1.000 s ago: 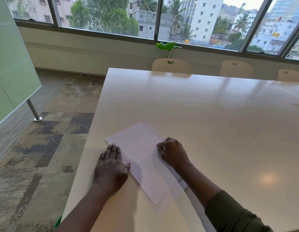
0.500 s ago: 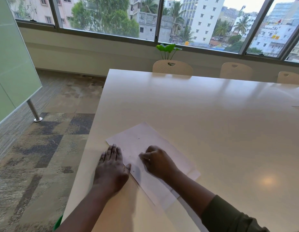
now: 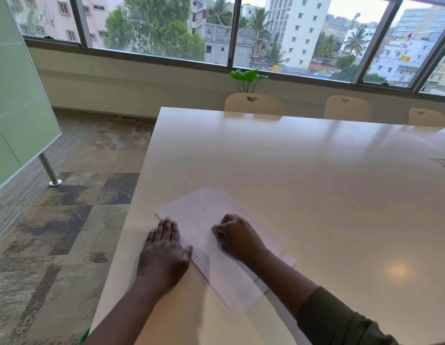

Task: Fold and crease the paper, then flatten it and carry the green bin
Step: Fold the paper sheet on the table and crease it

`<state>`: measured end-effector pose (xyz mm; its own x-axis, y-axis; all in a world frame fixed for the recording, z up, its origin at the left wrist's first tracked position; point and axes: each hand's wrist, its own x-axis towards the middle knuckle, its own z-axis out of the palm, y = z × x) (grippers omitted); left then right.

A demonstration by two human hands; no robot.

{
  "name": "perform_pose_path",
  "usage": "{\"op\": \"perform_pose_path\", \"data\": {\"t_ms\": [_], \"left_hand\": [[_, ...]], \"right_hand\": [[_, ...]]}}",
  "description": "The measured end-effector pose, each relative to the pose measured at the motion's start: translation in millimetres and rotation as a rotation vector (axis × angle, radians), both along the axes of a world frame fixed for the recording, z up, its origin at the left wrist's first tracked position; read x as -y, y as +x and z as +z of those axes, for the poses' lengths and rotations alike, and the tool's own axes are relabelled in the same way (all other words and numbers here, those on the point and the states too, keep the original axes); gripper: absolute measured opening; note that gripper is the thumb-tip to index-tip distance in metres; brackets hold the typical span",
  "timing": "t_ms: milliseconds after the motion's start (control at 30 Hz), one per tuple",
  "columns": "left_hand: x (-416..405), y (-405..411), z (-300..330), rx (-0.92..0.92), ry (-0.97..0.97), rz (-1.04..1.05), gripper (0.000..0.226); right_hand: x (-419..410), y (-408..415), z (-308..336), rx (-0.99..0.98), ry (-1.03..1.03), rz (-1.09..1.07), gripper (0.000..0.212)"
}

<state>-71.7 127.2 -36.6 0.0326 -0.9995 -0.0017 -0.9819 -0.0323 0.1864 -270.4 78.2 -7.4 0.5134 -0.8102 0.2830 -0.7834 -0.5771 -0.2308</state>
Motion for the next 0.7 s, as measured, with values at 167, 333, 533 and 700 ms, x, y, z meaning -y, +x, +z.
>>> {"op": "perform_pose_path", "data": {"t_ms": [167,333,533,700], "left_hand": [[-1,2,-5,-0.026,-0.047,-0.013,0.086],[-4,-1,0,-0.068,-0.095,-0.017,0.081],[-14,-17,-3,-0.033,-0.08,-0.006,0.092],[-15,-17,-3,0.014,-0.073,-0.001,0.087]], "right_hand": [[-8,-39,3,0.177,0.035,-0.053,0.02],[-23,-50,-22,0.308,-0.04,-0.202,0.013],[-32,-39,-28,0.302,-0.092,-0.211,0.008],[-6,-54,-18,0.334,-0.014,-0.293,0.012]]}}
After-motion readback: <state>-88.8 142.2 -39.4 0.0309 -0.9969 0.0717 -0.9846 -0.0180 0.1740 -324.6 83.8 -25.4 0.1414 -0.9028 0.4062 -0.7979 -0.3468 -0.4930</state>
